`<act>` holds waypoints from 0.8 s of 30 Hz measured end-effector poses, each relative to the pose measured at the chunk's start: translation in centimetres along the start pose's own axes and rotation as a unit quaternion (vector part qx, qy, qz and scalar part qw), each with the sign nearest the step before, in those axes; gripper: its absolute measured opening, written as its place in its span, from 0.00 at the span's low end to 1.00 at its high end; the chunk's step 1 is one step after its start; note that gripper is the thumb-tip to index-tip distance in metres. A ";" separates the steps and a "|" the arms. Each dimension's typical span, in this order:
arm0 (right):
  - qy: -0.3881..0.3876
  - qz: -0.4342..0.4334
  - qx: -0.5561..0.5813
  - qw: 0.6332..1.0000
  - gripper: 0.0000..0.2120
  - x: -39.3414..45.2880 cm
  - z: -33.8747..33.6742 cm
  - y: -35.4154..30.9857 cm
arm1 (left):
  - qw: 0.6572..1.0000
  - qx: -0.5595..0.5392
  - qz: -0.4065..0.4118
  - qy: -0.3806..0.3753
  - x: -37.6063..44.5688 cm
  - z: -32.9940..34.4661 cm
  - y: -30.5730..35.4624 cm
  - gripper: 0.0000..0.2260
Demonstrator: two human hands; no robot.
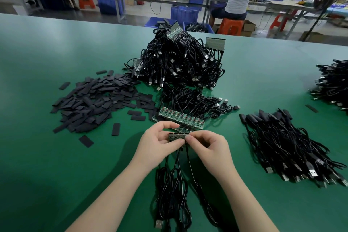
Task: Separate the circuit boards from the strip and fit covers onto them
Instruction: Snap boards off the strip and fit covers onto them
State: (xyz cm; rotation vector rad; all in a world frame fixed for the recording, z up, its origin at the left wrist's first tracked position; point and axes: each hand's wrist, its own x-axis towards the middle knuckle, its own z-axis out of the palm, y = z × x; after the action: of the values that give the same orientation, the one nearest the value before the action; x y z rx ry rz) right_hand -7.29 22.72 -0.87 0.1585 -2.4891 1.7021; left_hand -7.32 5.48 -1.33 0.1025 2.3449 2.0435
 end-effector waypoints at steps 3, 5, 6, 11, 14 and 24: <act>0.002 0.013 0.010 1.000 0.07 0.0 0.0 0.2 | 1.000 0.003 0.009 0.013 -0.1 0.2 0.1 0.17; 0.004 0.017 0.011 1.000 0.05 0.1 -0.1 0.3 | 0.999 0.020 0.020 0.016 -0.2 0.3 0.2 0.18; 0.003 0.015 0.010 1.000 0.05 0.1 0.0 0.3 | 0.999 0.027 0.024 0.016 -0.2 0.4 0.2 0.19; 0.007 -0.015 0.000 1.000 0.09 0.0 0.1 0.3 | 0.999 0.036 0.024 0.009 -0.1 0.3 0.2 0.20; 0.008 -0.010 0.000 1.000 0.08 0.1 0.0 0.2 | 0.999 0.033 0.022 0.000 0.0 0.2 0.2 0.18; 0.012 0.013 -0.011 1.000 0.03 0.0 0.0 0.0 | 1.000 -0.001 0.005 0.005 -0.2 0.5 0.2 0.15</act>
State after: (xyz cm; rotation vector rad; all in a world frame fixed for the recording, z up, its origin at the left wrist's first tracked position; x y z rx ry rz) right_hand -7.28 22.77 -0.87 0.1040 -2.5016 1.6766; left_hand -7.05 6.00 -1.16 0.1042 2.3528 2.0565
